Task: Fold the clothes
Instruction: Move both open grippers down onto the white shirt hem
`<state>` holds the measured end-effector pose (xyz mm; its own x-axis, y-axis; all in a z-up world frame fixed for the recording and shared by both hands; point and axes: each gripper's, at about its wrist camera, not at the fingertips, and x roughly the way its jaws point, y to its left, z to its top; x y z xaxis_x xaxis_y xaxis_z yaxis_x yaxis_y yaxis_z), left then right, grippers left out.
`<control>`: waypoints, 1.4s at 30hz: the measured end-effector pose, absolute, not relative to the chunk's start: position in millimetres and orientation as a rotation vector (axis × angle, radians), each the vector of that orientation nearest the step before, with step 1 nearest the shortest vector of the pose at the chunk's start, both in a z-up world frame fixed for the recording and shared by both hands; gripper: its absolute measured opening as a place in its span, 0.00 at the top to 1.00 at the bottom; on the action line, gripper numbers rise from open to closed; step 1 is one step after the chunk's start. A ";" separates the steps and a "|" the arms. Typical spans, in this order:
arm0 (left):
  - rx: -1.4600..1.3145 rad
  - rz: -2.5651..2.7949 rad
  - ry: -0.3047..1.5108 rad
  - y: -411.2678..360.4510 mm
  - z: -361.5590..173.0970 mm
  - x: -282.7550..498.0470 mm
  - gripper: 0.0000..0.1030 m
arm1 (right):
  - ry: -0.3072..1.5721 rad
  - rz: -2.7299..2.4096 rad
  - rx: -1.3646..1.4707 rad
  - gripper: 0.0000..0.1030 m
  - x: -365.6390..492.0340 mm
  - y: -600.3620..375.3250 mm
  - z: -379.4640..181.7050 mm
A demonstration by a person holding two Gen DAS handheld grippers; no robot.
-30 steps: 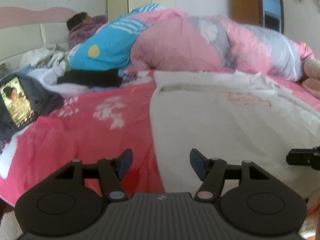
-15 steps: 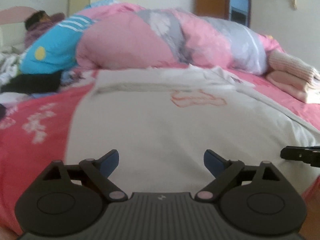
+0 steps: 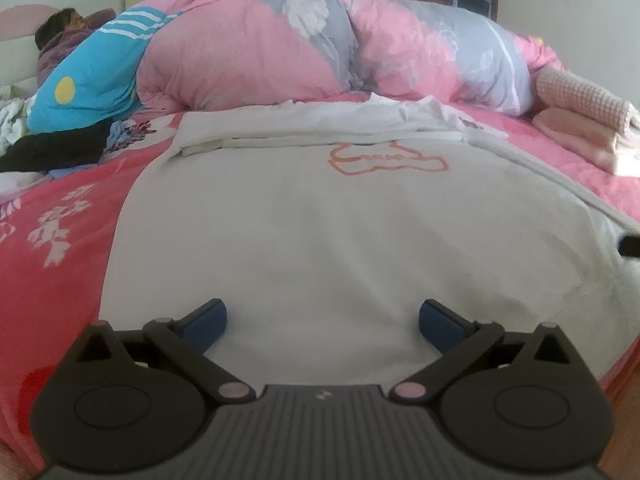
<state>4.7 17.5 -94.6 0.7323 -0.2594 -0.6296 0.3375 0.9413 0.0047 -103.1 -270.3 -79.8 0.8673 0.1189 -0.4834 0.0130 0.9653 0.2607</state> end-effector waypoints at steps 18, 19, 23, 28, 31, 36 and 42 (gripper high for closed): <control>0.110 -0.311 0.705 16.1 -92.6 4.5 0.00 | 0.550 -0.021 0.211 0.86 -62.9 -288.4 -82.2; 0.110 -0.312 0.705 16.3 -92.6 4.7 0.00 | 0.572 -0.034 0.200 0.86 -53.8 -289.8 -87.8; 0.108 -0.321 0.702 17.6 -93.4 5.5 0.00 | 0.586 -0.082 0.233 0.88 -56.6 -307.3 -101.8; 0.107 -0.327 0.700 18.2 -94.3 6.5 0.00 | 0.584 -0.185 0.261 0.91 -83.4 -326.0 -99.9; 0.107 -0.330 0.697 18.9 -94.4 5.9 0.00 | 0.592 -0.222 0.215 0.90 -84.0 -316.6 -90.4; 0.110 -0.325 0.692 16.8 -95.0 4.6 0.00 | 0.558 -0.180 0.189 0.88 -59.8 -307.5 -84.7; 0.109 -0.335 0.692 19.2 -94.3 4.2 0.00 | 0.583 -0.250 0.164 0.89 -52.5 -314.5 -98.6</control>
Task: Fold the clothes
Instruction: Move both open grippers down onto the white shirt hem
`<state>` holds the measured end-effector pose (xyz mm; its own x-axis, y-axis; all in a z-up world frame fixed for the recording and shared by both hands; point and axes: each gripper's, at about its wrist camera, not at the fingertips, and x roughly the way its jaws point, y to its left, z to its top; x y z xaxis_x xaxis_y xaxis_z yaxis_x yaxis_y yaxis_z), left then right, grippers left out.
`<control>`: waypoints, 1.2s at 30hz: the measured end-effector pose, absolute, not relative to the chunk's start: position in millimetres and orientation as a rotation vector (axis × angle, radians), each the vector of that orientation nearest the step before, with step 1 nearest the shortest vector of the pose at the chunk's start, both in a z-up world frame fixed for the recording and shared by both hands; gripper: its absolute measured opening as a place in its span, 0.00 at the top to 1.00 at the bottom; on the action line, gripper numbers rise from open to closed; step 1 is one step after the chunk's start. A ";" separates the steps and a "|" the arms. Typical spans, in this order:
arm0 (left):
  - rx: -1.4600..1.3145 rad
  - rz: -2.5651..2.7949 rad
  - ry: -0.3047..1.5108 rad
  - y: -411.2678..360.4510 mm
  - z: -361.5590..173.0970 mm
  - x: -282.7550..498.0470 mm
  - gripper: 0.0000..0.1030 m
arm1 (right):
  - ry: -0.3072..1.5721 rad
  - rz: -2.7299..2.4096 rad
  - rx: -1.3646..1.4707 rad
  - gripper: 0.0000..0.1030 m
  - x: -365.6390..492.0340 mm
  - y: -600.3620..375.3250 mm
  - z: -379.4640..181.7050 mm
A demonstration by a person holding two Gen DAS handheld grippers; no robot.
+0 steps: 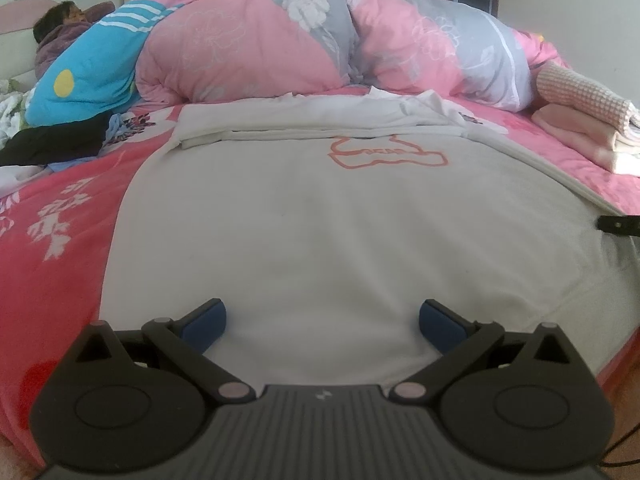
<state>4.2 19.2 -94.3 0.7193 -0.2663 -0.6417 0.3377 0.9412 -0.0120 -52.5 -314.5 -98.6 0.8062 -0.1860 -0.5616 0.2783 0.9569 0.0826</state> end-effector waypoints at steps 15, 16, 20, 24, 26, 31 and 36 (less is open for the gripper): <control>0.109 -0.309 0.729 16.7 -90.4 4.6 0.00 | 0.579 -0.090 0.102 0.82 -57.2 -261.4 -97.7; 0.110 -0.303 0.736 16.0 -90.0 5.4 0.00 | 0.580 -0.086 0.114 0.82 -60.0 -263.4 -102.8; 0.110 -0.276 0.761 12.3 -88.6 8.1 0.00 | 0.587 -0.070 0.192 0.82 -79.2 -277.0 -103.1; 0.111 -0.254 0.775 9.5 -88.0 8.1 0.00 | 0.604 -0.071 0.216 0.82 -96.6 -278.2 -98.2; 0.110 -0.247 0.783 8.6 -87.4 8.5 0.00 | 0.598 -0.073 0.219 0.80 -101.9 -275.1 -92.6; 0.106 -0.228 0.803 6.3 -85.7 10.3 0.00 | 0.539 0.044 0.180 0.75 -105.3 -249.6 -80.9; 0.104 -0.214 0.814 5.0 -84.9 10.4 0.00 | 0.548 0.137 0.131 0.72 -98.3 -225.2 -84.7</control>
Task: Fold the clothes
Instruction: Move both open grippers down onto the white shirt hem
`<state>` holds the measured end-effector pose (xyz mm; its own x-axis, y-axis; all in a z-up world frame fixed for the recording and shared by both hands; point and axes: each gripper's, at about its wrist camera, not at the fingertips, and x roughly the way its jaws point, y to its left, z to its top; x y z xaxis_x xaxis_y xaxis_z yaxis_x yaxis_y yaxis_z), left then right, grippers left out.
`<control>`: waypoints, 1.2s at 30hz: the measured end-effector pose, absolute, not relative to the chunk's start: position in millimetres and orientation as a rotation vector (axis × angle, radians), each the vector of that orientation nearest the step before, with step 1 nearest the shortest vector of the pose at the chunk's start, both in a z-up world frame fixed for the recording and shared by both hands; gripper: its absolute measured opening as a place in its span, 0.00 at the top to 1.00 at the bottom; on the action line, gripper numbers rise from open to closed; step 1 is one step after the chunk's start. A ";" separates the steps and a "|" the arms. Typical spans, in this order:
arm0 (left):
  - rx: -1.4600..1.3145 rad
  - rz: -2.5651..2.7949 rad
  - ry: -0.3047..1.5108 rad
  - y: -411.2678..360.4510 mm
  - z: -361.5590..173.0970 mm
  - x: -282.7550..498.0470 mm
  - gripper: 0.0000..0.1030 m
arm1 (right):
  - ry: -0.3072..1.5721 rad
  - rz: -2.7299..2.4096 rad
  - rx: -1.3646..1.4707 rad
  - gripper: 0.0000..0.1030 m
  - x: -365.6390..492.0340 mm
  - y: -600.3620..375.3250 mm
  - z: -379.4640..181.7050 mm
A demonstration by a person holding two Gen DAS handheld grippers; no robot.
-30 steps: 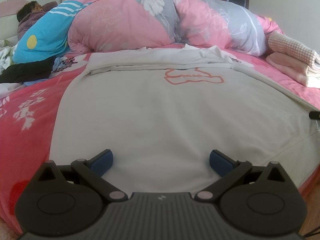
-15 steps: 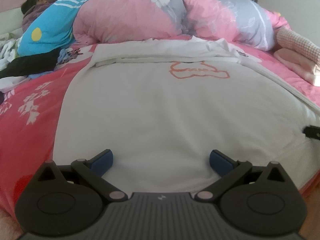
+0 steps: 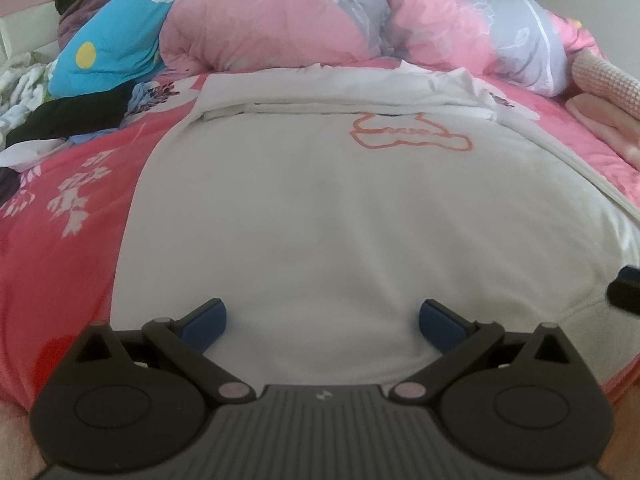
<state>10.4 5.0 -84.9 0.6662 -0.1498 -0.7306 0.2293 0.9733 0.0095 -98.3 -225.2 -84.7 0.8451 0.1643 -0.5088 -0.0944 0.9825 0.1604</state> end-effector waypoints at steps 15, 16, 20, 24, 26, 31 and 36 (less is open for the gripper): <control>0.101 -0.187 0.832 2.2 -83.7 9.9 0.00 | 0.572 0.185 0.038 0.40 -94.9 -200.7 -101.3; 0.101 -0.186 0.833 2.1 -83.7 10.0 0.00 | 0.571 0.188 0.038 0.38 -95.0 -200.6 -101.7; 0.102 -0.183 0.837 2.0 -83.6 9.6 0.00 | 0.569 0.192 0.028 0.34 -95.6 -198.6 -103.2; 0.098 -0.179 0.842 1.5 -83.2 9.8 0.00 | 0.569 0.197 0.019 0.30 -96.7 -197.2 -104.5; 0.093 -0.179 0.845 1.9 -83.3 10.4 0.00 | 0.568 0.200 0.018 0.28 -96.9 -196.4 -105.0; 0.079 -0.182 0.848 3.6 -84.4 11.3 0.00 | 0.567 0.205 0.017 0.24 -97.3 -194.3 -106.0; 0.078 -0.182 0.841 3.7 -85.2 11.1 0.00 | 0.566 0.208 0.015 0.21 -97.4 -192.9 -107.0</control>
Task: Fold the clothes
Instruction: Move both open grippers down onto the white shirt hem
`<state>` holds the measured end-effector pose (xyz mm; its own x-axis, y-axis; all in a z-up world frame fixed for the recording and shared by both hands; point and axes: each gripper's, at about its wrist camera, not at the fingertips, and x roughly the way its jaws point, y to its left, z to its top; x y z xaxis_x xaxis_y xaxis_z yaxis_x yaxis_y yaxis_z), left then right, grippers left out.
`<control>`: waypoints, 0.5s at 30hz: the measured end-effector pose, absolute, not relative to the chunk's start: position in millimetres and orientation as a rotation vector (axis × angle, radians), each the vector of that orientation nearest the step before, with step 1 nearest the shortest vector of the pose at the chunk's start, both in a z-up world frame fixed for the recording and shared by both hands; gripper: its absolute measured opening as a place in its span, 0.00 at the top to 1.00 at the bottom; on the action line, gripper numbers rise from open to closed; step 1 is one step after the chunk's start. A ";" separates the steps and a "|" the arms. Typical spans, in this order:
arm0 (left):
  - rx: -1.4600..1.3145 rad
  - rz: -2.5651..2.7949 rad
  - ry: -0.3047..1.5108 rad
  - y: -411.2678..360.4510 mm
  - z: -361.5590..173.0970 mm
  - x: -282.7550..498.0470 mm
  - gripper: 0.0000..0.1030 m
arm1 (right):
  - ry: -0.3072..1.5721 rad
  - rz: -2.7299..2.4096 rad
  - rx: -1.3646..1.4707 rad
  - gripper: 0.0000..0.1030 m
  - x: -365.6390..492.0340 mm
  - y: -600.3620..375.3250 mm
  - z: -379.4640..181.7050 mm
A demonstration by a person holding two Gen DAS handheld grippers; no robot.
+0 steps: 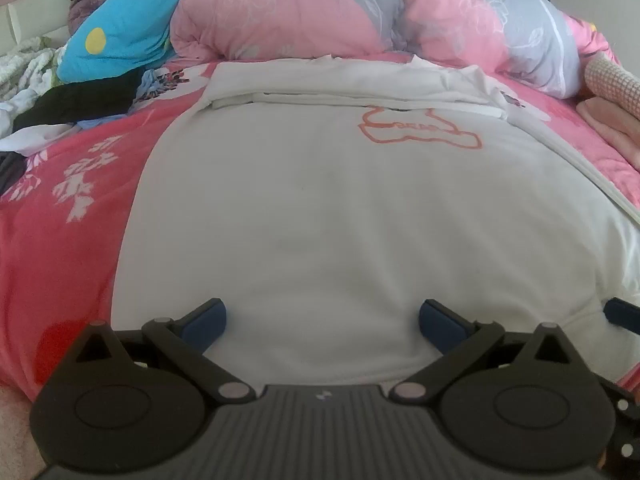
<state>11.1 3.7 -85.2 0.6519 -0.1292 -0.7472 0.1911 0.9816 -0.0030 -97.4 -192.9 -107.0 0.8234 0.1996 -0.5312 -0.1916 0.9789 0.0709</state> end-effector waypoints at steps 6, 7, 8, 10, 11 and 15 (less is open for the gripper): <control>0.074 -0.171 0.838 2.5 -85.3 11.1 0.00 | 0.565 0.210 0.016 0.20 -98.1 -191.8 -108.4; 0.073 -0.169 0.837 2.1 -85.2 11.0 0.00 | 0.565 0.209 0.016 0.19 -98.0 -191.5 -108.4; 0.073 -0.169 0.836 1.7 -85.3 11.0 0.00 | 0.565 0.209 0.016 0.19 -98.0 -191.2 -108.5; 0.075 -0.171 0.829 2.0 -86.1 10.1 0.00 | 0.565 0.208 0.016 0.19 -98.1 -190.6 -108.5; 0.077 -0.172 0.824 2.4 -86.4 9.4 0.00 | 0.565 0.208 0.017 0.19 -98.2 -190.4 -108.6; 0.077 -0.171 0.820 2.6 -86.4 9.1 0.00 | 0.565 0.207 0.019 0.18 -98.5 -189.6 -109.0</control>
